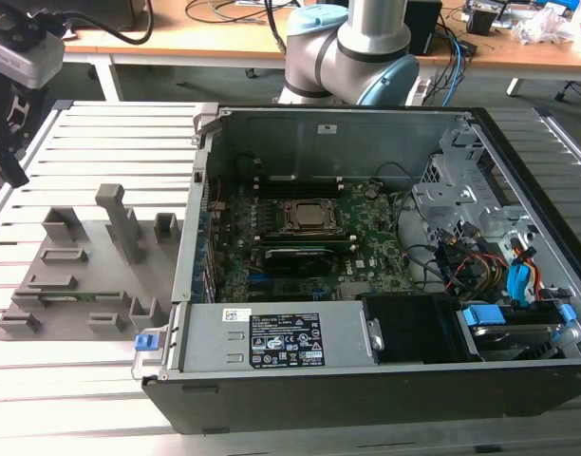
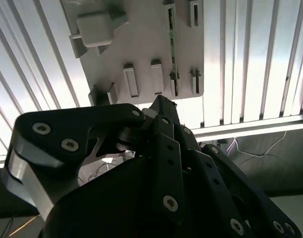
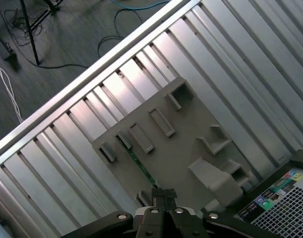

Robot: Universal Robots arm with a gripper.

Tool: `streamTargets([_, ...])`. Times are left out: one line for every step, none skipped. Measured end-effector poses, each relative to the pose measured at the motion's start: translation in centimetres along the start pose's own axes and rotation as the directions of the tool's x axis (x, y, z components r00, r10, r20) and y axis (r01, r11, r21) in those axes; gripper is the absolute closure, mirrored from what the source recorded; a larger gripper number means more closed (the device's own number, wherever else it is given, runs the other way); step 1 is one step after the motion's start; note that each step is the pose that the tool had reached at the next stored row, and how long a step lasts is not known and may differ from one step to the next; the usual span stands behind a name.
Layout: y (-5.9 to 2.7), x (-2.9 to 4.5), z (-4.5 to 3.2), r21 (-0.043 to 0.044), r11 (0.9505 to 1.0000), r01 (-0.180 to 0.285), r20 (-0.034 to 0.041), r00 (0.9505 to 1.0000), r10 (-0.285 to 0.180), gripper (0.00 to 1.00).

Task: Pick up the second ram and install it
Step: 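Pick up the second ram and move it above second insertion slot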

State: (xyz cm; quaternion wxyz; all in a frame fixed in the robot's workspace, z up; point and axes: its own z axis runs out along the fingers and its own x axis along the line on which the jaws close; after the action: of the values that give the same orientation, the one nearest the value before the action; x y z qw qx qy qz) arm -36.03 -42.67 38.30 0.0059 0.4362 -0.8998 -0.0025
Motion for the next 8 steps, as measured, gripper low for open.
streamTargets([0.00, 0.00, 0.00, 0.0001, 0.9999, 0.014, -0.0002, 0.9999, -0.014, 0.89])
streamTargets([0.00, 0.00, 0.00, 0.0002, 0.9997, 0.023, -0.0002, 0.9997, -0.023, 0.89])
streamTargets([0.00, 0.00, 0.00, 0.0003, 0.9994, 0.036, -0.0003, 0.9994, -0.036, 0.89])
streamTargets([0.00, 0.00, 0.00, 0.0004, 0.9990, 0.044, -0.0004, 0.9990, -0.044, 0.89])
streamTargets([0.00, 0.00, 0.00, 0.0004, 0.9986, 0.053, -0.0005, 0.9986, -0.053, 0.89])
streamTargets([0.00, 0.00, 0.00, 0.0005, 0.9981, 0.062, -0.0007, 0.9981, -0.062, 0.89])
streamTargets([0.00, 0.00, 0.00, 0.0006, 0.9970, 0.077, -0.0008, 0.9970, -0.077, 0.89])
streamTargets([0.00, 0.00, 0.00, 0.0008, 0.9954, 0.096, -0.0010, 0.9954, -0.096, 0.89])
